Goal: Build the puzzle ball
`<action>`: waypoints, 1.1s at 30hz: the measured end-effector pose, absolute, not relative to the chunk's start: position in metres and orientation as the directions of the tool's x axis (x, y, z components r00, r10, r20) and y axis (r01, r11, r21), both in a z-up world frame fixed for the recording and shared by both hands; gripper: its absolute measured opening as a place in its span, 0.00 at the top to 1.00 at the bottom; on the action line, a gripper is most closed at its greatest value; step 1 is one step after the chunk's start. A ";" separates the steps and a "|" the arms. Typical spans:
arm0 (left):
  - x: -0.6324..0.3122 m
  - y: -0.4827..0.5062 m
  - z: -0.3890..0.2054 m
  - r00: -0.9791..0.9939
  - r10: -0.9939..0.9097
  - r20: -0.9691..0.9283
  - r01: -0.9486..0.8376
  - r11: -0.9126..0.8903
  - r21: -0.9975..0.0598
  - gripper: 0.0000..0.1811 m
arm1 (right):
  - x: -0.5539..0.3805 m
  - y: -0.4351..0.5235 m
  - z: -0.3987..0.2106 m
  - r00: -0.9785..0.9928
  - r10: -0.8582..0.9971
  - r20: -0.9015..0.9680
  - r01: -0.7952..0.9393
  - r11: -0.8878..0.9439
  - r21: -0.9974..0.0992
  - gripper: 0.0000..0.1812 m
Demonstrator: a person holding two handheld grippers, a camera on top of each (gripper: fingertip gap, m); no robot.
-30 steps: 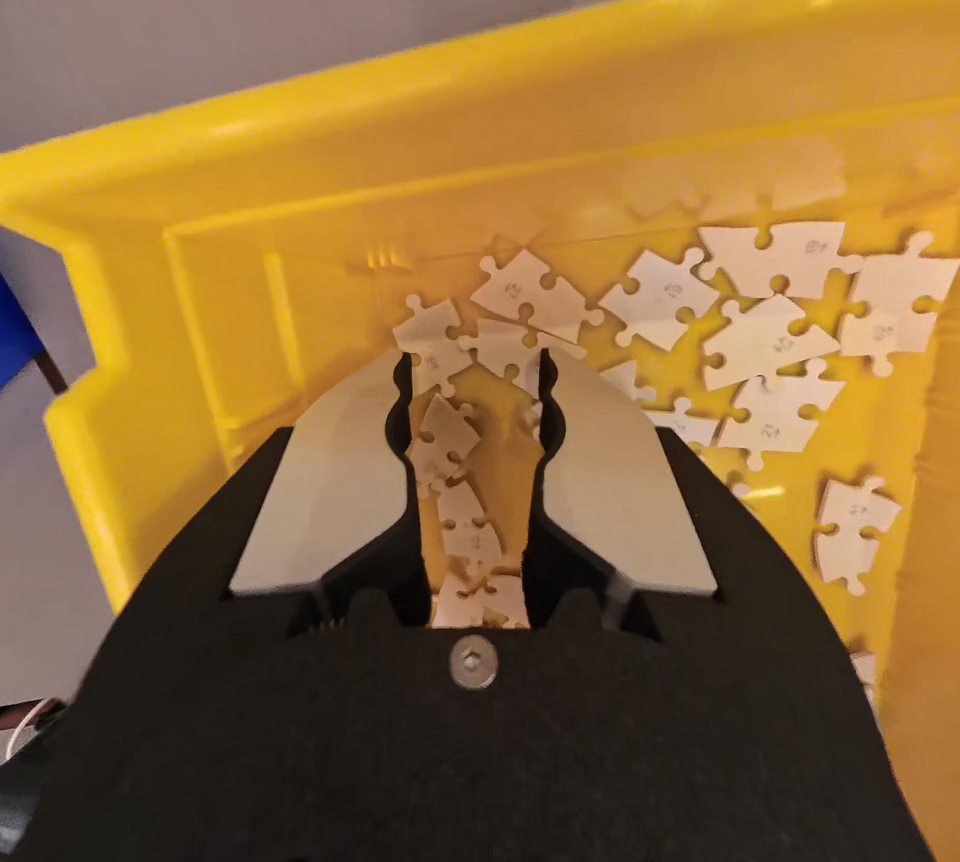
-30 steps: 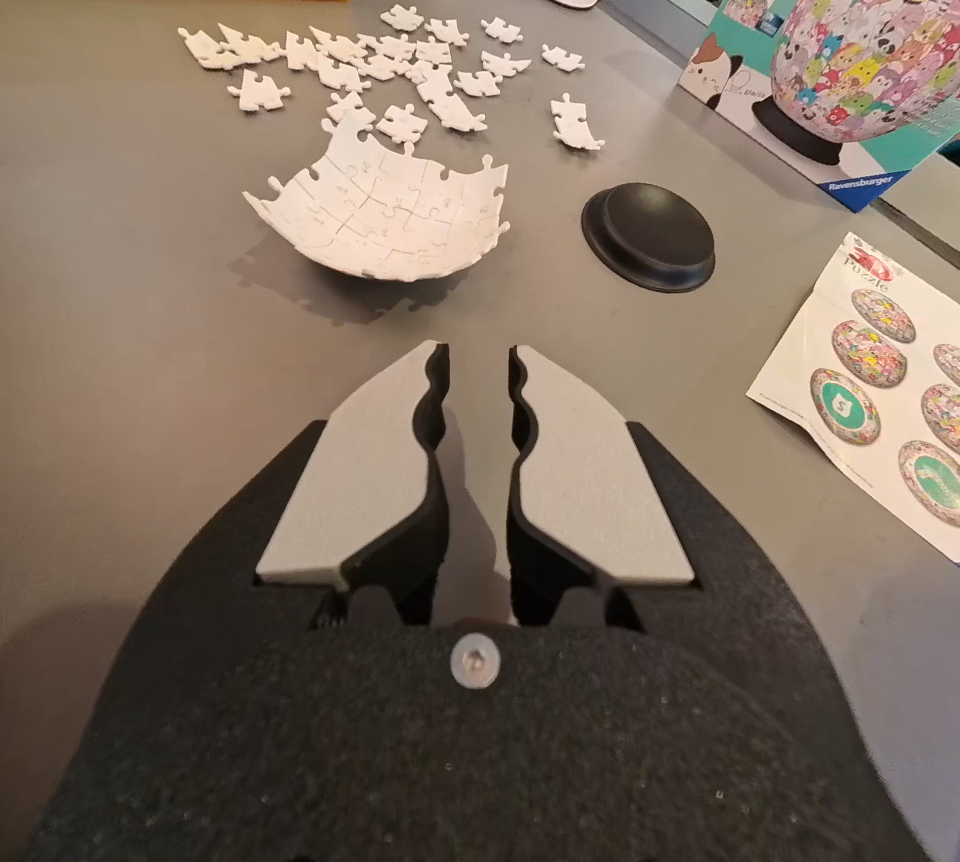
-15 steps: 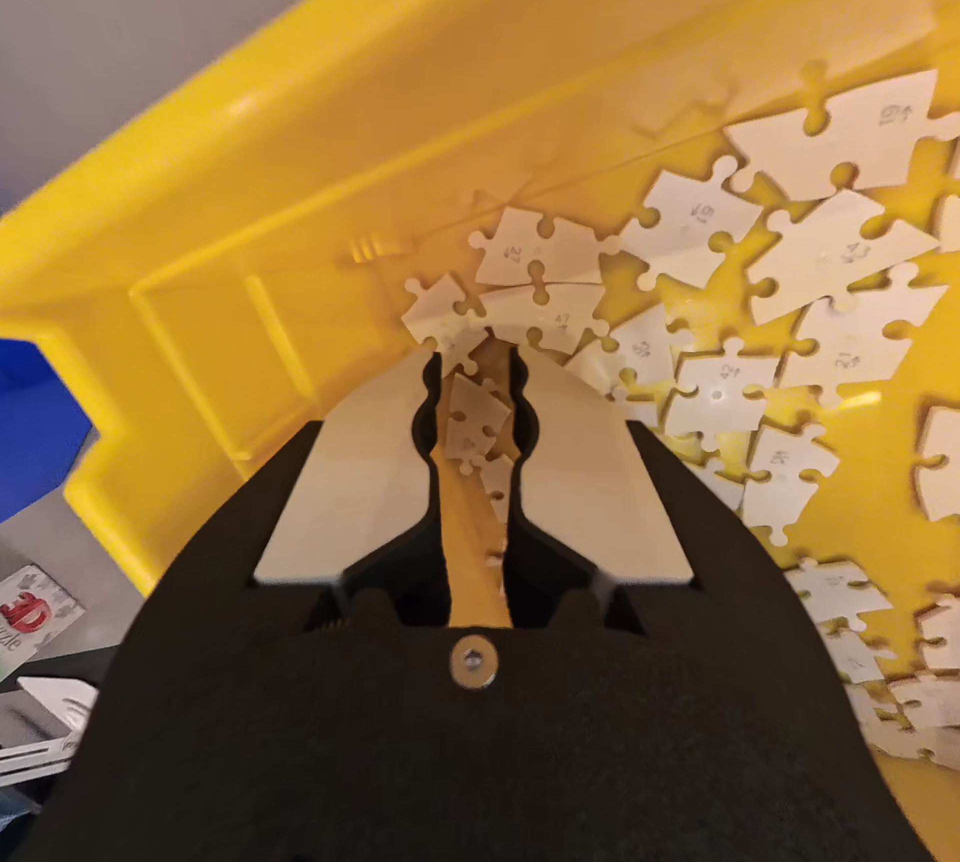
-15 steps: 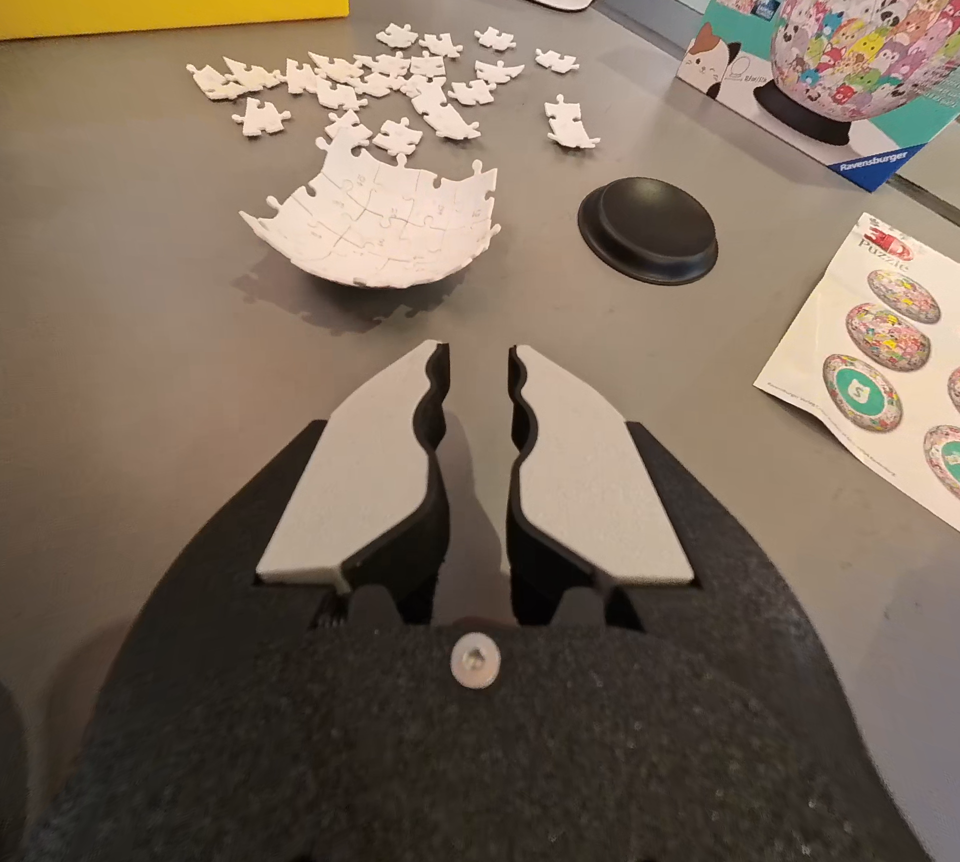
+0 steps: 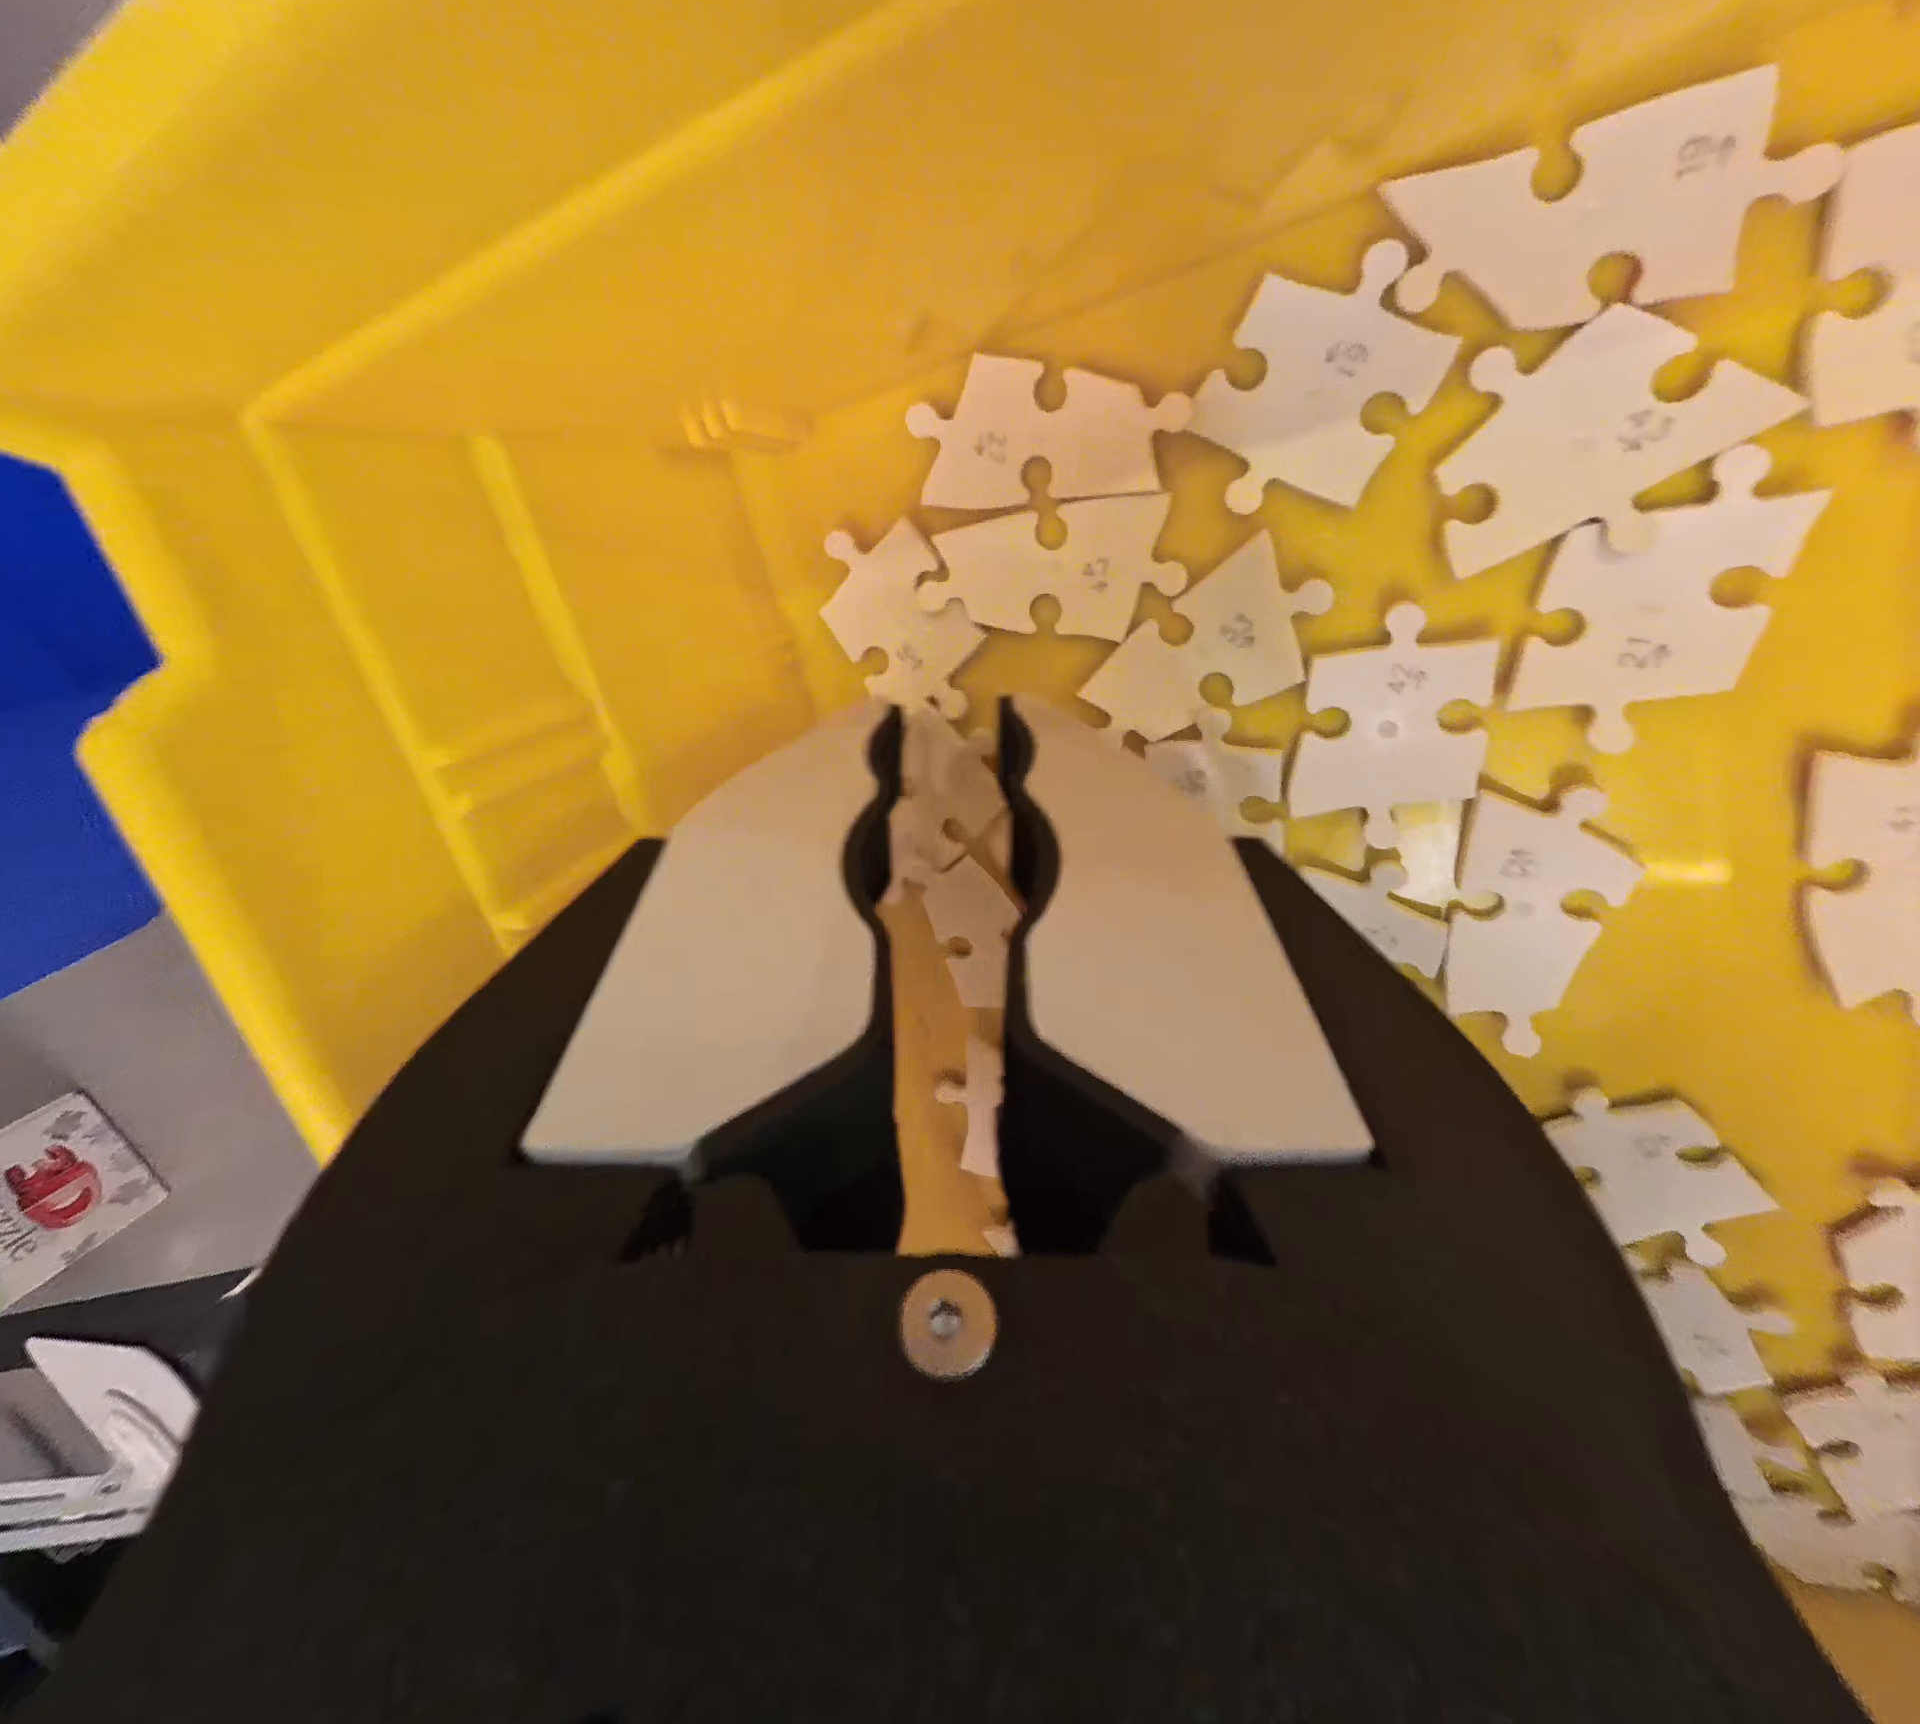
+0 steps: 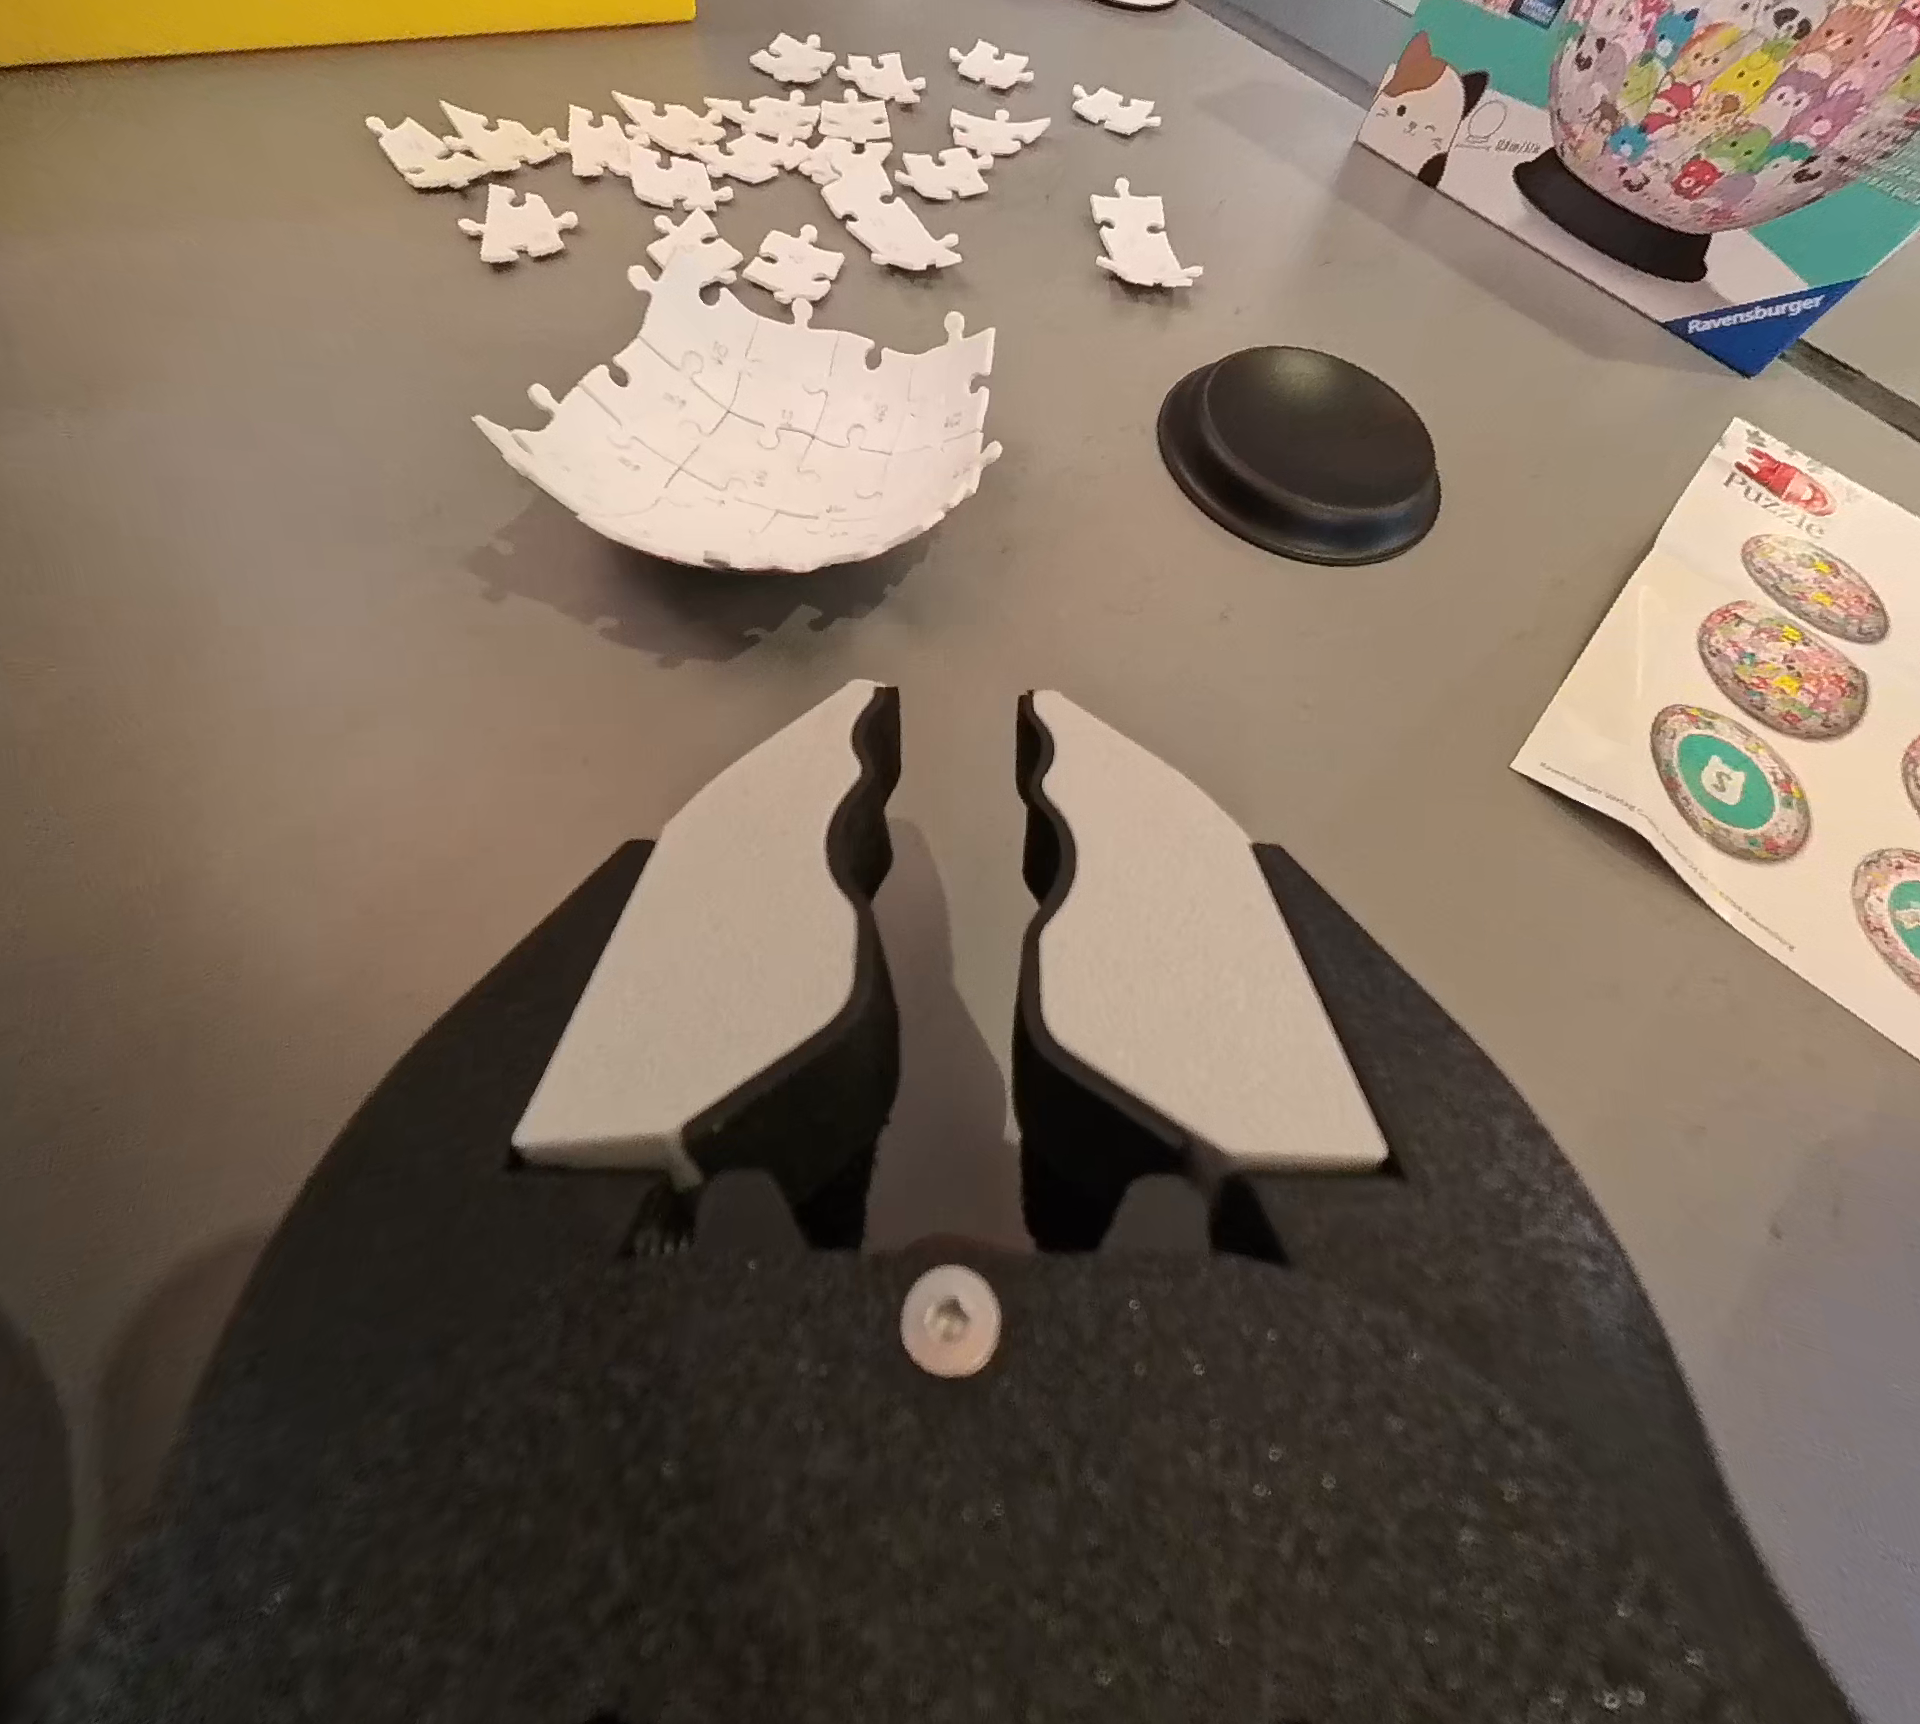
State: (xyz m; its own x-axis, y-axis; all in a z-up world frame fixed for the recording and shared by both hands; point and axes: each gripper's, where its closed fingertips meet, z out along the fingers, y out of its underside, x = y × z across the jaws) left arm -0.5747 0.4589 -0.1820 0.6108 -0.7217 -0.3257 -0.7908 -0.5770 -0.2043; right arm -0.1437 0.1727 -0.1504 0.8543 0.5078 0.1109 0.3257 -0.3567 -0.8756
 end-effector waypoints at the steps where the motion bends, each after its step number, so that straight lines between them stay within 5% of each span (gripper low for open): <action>1: -0.575 0.460 -0.181 0.616 -0.716 -0.327 -0.787 -0.578 -0.216 0.85 | -0.144 0.173 -0.150 0.854 0.509 0.111 0.326 -0.357 -0.875 0.88; 5: -0.577 0.459 -0.186 0.630 -0.727 -0.272 -0.777 -0.598 -0.198 0.78 | -0.144 0.172 -0.150 0.852 0.510 0.116 0.330 -0.352 -0.876 0.88; 21: -0.567 0.445 -0.191 0.604 -0.787 -0.126 -0.797 -0.598 -0.084 0.91 | -0.144 0.172 -0.150 0.854 0.508 0.115 0.328 -0.352 -0.877 0.89; 33: -0.577 0.454 -0.180 0.613 -0.766 -0.193 -0.788 -0.610 -0.083 0.77 | -0.145 0.171 -0.150 0.849 0.516 0.114 0.330 -0.348 -0.877 0.89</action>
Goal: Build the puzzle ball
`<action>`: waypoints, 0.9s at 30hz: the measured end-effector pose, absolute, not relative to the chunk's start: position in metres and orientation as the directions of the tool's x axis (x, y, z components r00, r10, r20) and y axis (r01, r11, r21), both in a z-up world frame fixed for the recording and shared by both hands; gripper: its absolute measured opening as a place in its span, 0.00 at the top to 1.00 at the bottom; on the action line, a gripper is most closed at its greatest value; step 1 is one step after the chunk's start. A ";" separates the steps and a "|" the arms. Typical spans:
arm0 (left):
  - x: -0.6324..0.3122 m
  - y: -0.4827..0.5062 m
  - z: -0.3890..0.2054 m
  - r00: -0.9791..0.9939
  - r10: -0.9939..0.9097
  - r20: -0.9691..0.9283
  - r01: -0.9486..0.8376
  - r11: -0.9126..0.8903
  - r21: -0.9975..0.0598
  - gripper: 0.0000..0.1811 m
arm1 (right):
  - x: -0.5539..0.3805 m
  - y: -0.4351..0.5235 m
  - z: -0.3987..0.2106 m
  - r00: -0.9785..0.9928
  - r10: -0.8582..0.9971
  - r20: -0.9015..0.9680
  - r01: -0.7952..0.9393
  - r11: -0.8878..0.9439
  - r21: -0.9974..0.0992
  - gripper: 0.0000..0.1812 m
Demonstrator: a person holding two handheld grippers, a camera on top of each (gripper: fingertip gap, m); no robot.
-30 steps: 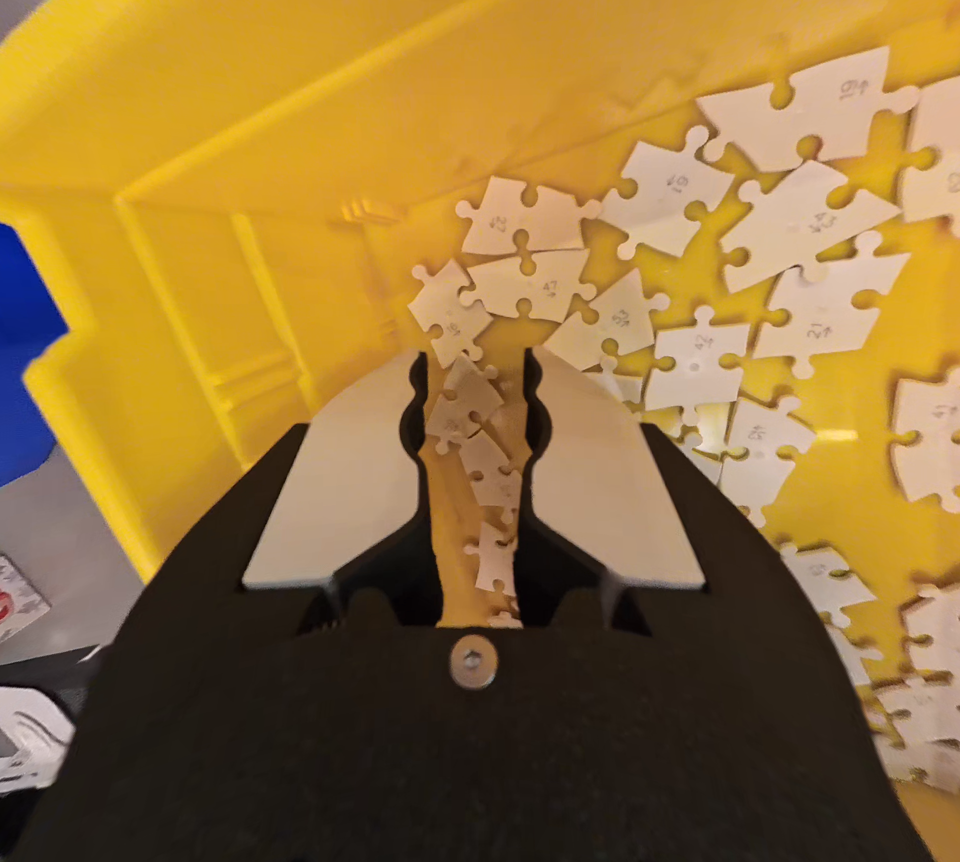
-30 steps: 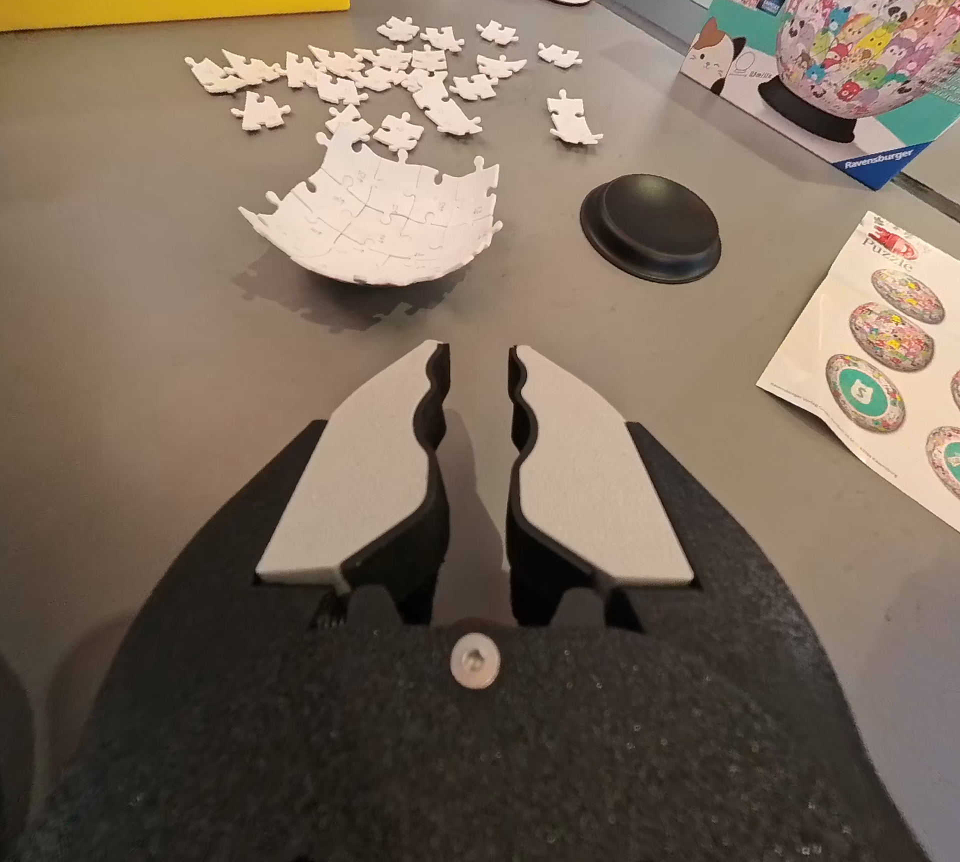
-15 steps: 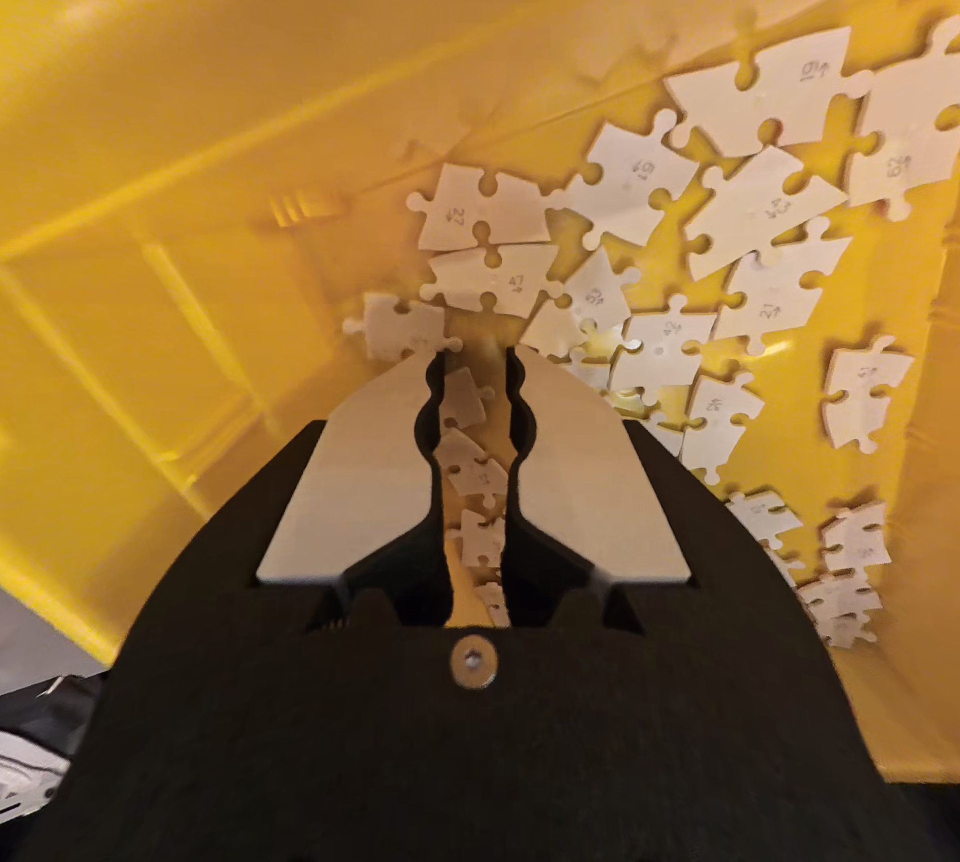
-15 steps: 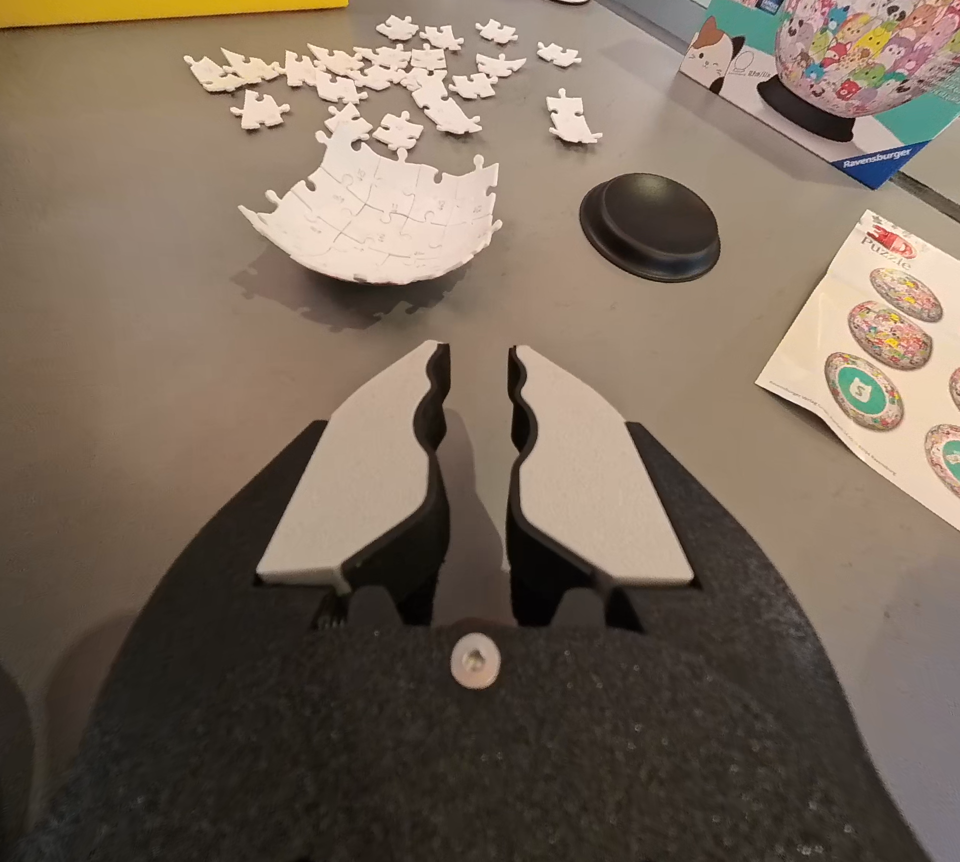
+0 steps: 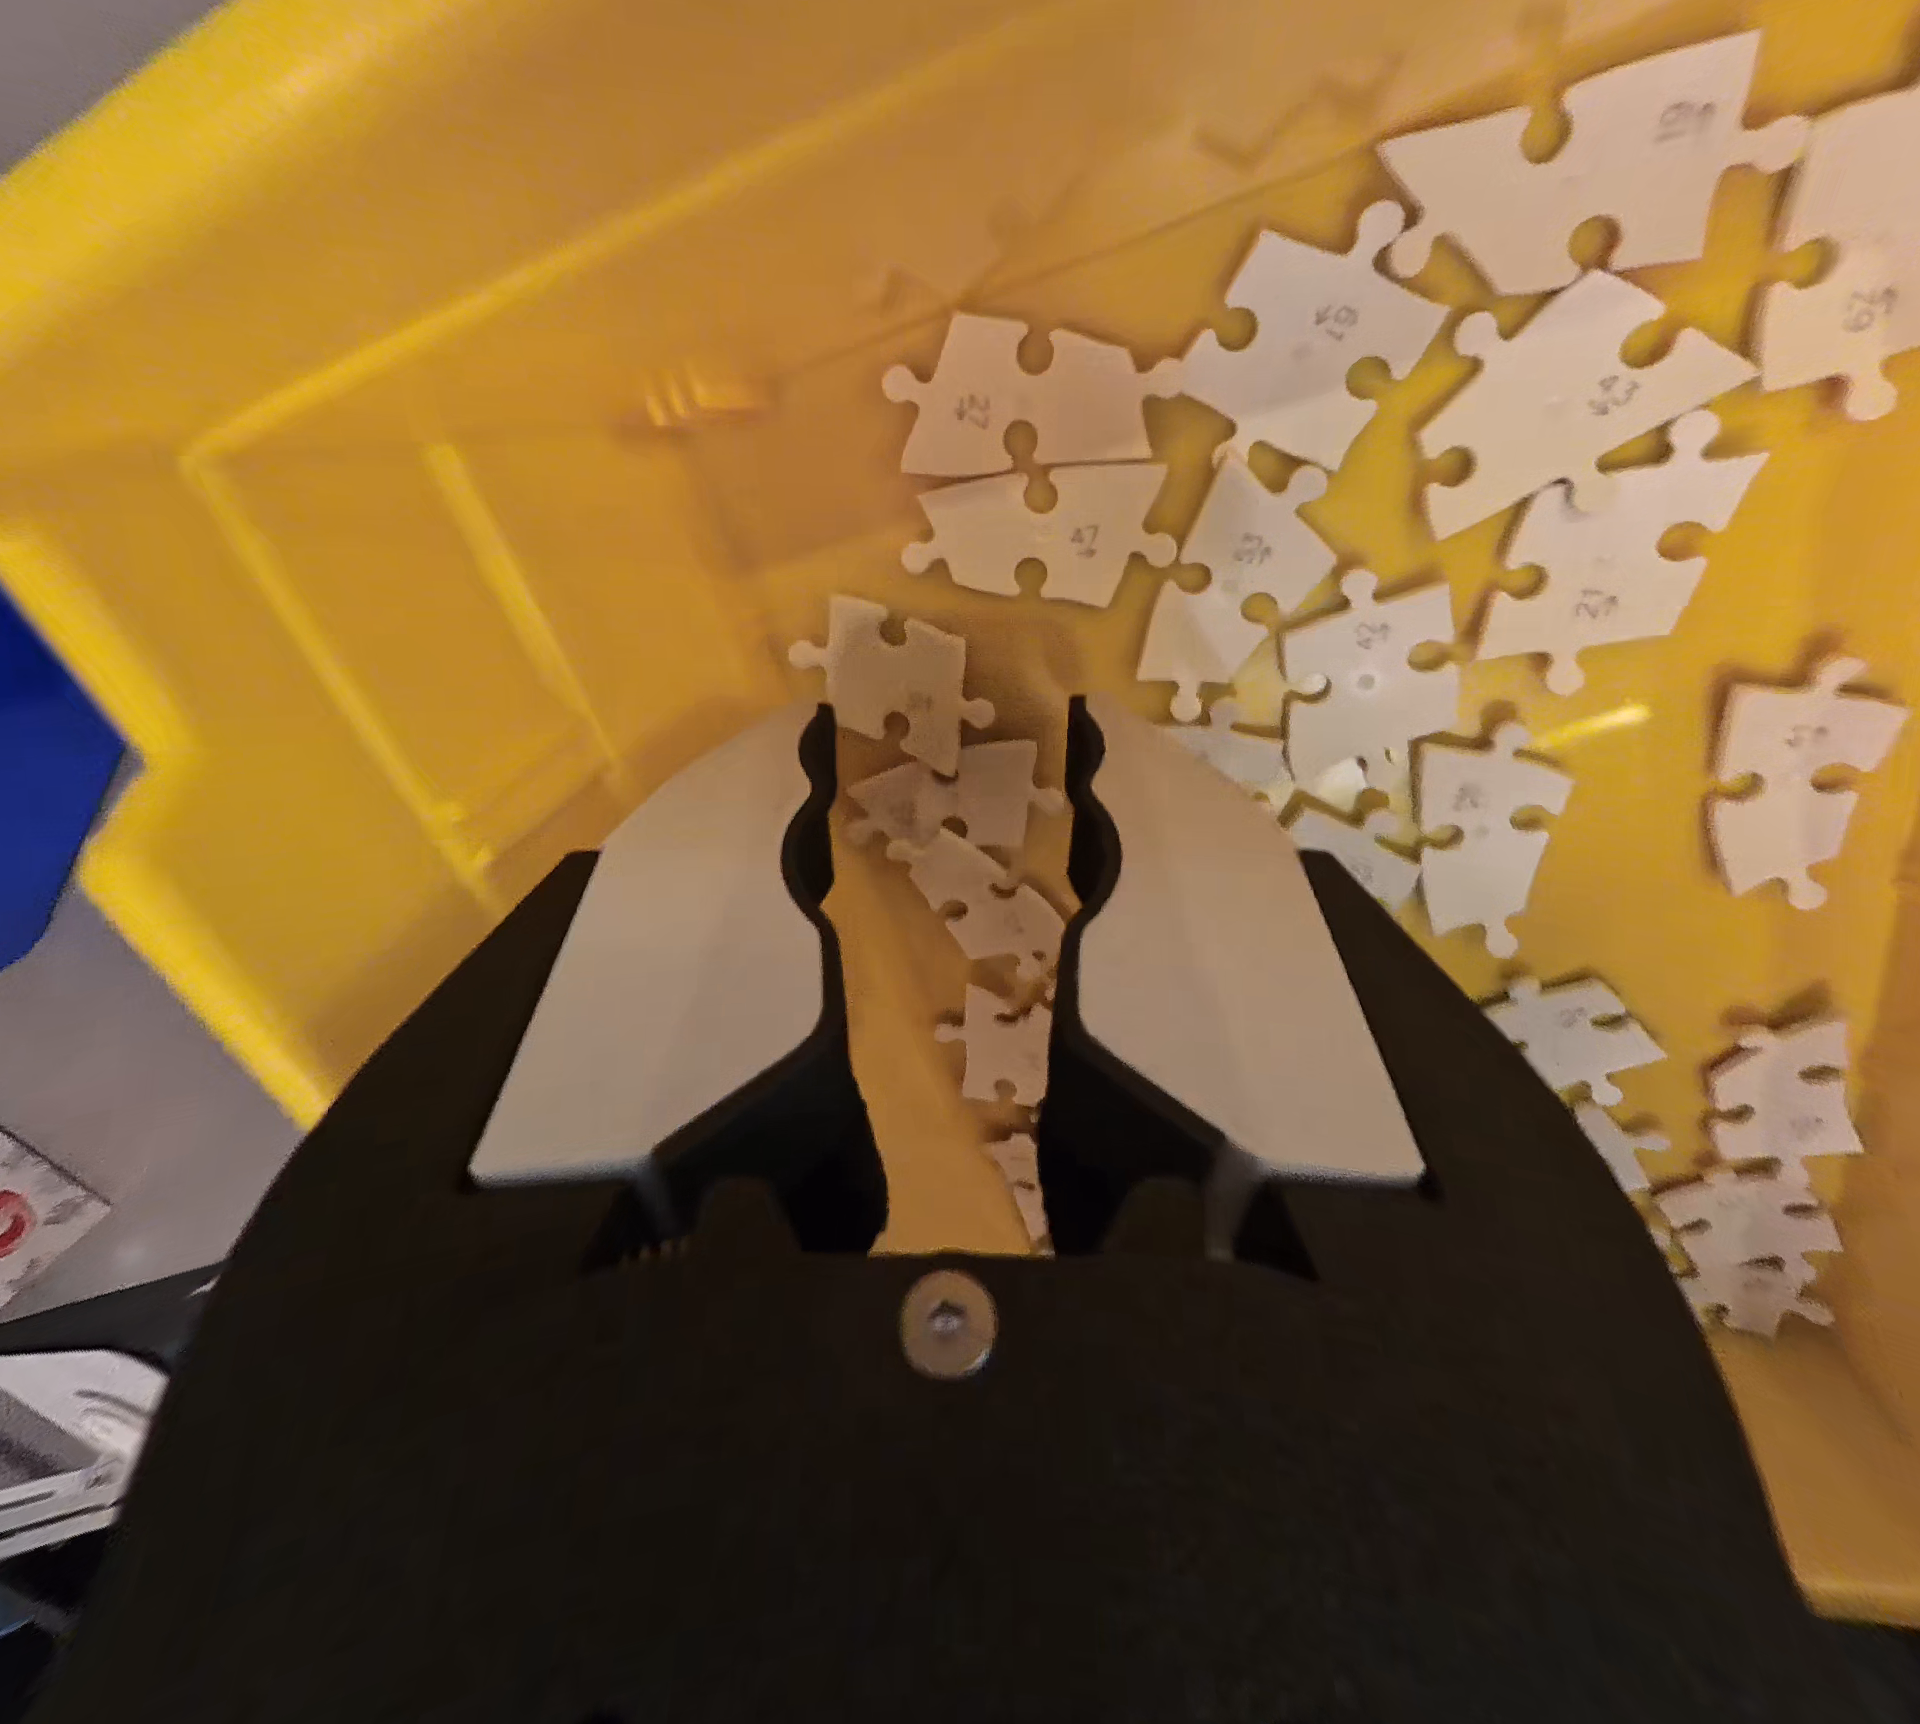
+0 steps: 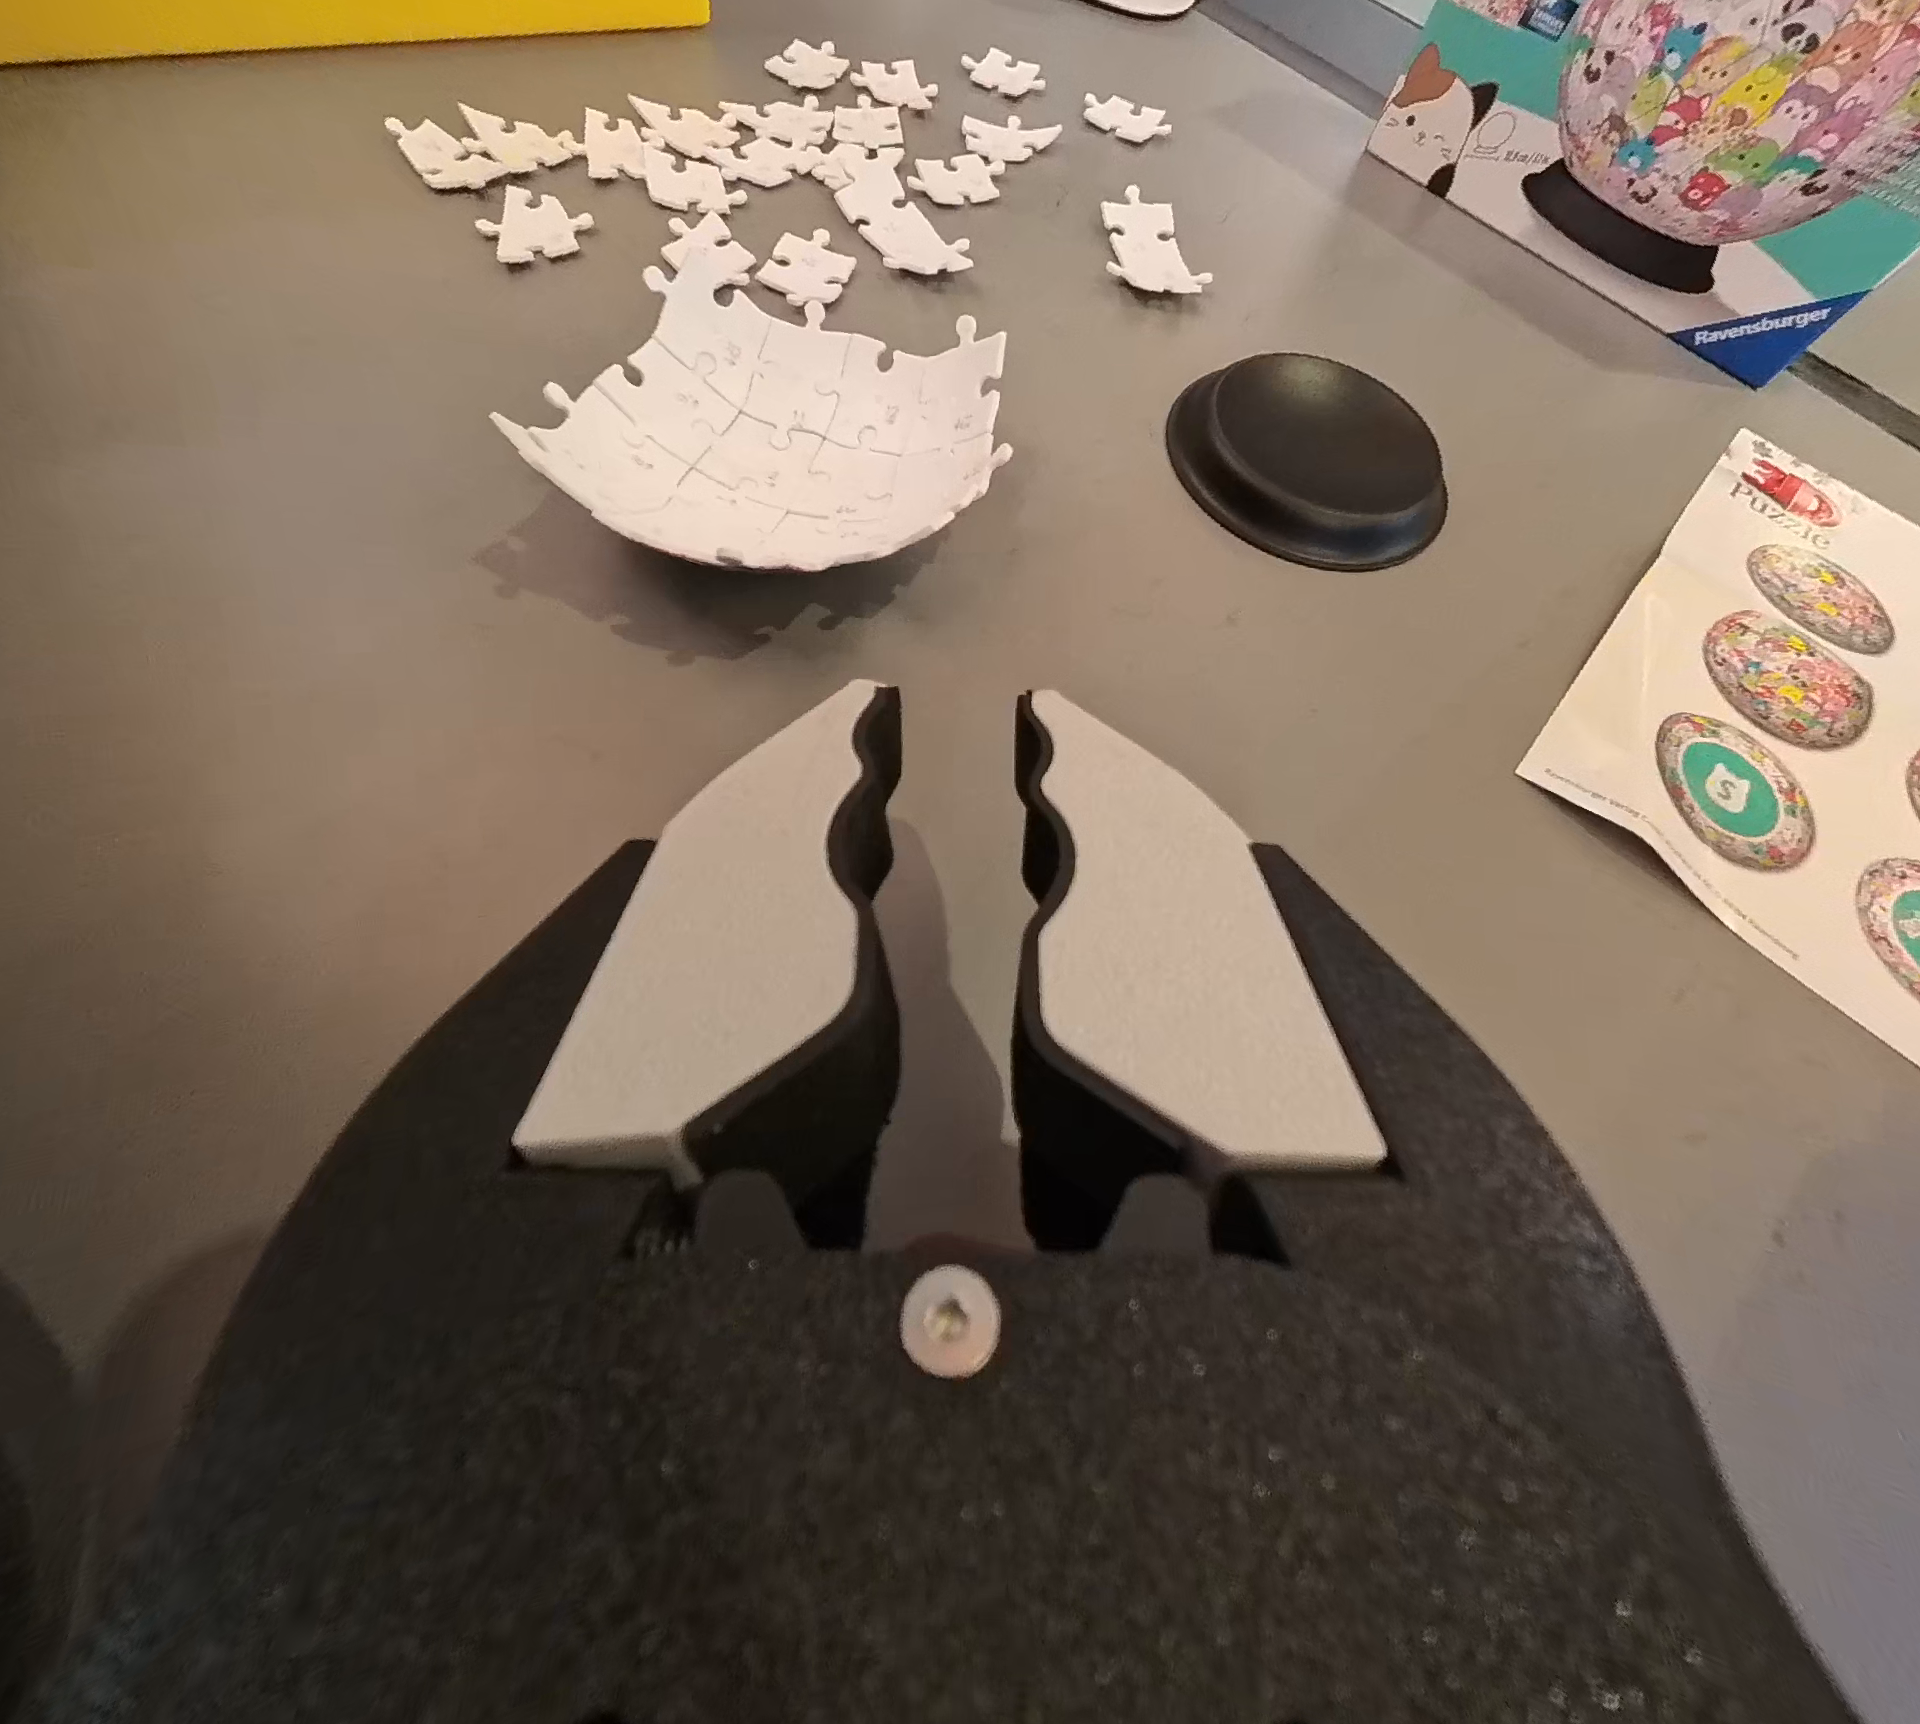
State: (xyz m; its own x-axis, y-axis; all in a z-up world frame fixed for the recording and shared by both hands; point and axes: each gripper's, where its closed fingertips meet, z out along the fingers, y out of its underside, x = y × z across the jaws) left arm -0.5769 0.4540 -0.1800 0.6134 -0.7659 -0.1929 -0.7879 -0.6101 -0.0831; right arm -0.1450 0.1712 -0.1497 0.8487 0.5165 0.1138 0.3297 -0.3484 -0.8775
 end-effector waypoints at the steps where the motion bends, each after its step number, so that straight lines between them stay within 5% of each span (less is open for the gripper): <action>1: -0.577 0.455 -0.184 0.611 -0.767 -0.198 -0.789 -0.611 -0.067 0.77 | -0.145 0.171 -0.150 0.849 0.516 0.114 0.329 -0.347 -0.878 0.89; 10: -0.575 0.453 -0.191 0.644 -0.738 -0.203 -0.759 -0.649 -0.050 0.99 | -0.144 0.171 -0.149 0.850 0.516 0.106 0.321 -0.348 -0.881 0.89; 14: -0.572 0.447 -0.189 0.617 -0.753 -0.227 -0.781 -0.621 -0.063 1.00 | -0.145 0.171 -0.149 0.849 0.518 0.108 0.323 -0.345 -0.881 0.89; 24: -0.583 0.444 -0.182 0.741 -0.633 -0.226 -0.668 -0.730 -0.146 0.68 | -0.145 0.170 -0.147 0.846 0.522 0.110 0.322 -0.334 -0.886 0.89; 27: -0.583 0.447 -0.187 0.780 -0.596 -0.189 -0.624 -0.760 -0.181 0.71 | -0.146 0.169 -0.146 0.844 0.524 0.112 0.322 -0.329 -0.888 0.89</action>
